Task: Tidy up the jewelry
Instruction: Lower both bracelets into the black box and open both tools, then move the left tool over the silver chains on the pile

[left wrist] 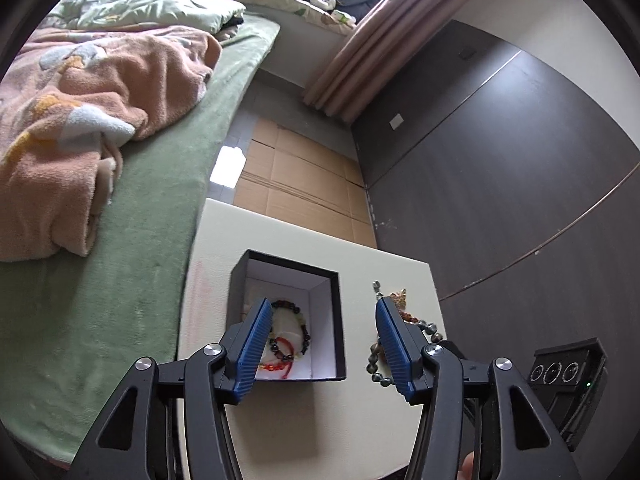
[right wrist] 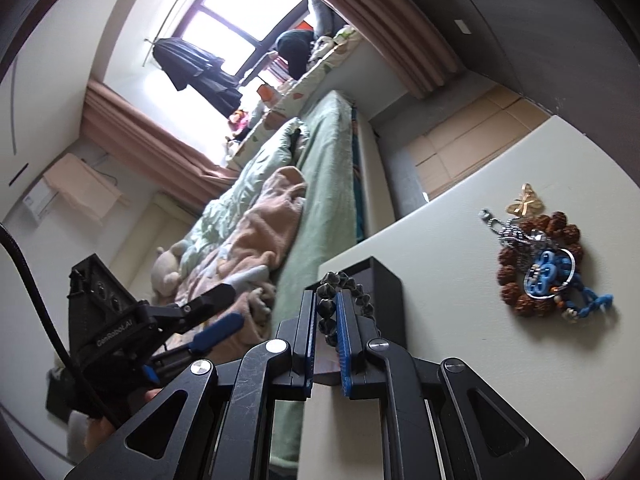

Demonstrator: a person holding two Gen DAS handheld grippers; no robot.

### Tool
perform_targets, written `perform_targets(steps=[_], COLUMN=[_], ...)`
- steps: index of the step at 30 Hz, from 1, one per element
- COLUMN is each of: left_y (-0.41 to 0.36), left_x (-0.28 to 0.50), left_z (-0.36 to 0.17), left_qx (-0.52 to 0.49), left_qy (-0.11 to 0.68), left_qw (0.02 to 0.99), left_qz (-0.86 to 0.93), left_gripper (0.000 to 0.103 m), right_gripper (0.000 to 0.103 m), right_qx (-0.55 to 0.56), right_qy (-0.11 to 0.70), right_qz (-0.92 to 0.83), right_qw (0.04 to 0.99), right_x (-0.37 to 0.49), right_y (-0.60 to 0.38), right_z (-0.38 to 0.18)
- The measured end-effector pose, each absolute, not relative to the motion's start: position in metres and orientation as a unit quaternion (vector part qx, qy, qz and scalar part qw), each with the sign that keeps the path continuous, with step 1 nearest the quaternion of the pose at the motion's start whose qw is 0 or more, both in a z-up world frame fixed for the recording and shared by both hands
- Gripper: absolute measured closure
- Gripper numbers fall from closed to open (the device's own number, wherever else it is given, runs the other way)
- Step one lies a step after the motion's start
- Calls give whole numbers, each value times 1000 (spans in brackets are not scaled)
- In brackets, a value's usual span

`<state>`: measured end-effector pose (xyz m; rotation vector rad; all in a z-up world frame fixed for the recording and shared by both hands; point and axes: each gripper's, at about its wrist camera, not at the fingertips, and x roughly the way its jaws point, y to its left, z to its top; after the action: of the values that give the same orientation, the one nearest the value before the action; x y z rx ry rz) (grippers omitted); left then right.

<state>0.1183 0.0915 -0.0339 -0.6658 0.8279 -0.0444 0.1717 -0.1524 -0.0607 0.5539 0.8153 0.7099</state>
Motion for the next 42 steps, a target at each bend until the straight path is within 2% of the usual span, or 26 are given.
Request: perform_targets(steps=[14, 16, 17, 22, 24, 42], left_y=[117, 117, 116, 111, 108, 43], left_x=[112, 113, 114, 119, 121, 146], left_z=[-35, -35, -35, -37, -37, -38], left_qx=[-338, -335, -332, -326, -324, -284], left_qy=[383, 383, 384, 390, 390, 406], left_qw=[860, 861, 861, 861, 862, 868], left_qz=[6, 6, 5, -1, -4, -42], left_gripper=[45, 45, 45, 45, 45, 45], right_gripper=[91, 75, 56, 52, 44, 42], right_qx=[311, 291, 292, 281, 271, 261], right_qy=[411, 448, 463, 454, 444, 442], right_qz=[390, 359, 344, 328, 321, 201], right_qw=[763, 765, 763, 779, 792, 834], right_x=[196, 204, 207, 203, 199, 187], right_y=[-96, -88, -88, -105, -115, -233], right_z=[-84, -97, -103, -95, -87, -74])
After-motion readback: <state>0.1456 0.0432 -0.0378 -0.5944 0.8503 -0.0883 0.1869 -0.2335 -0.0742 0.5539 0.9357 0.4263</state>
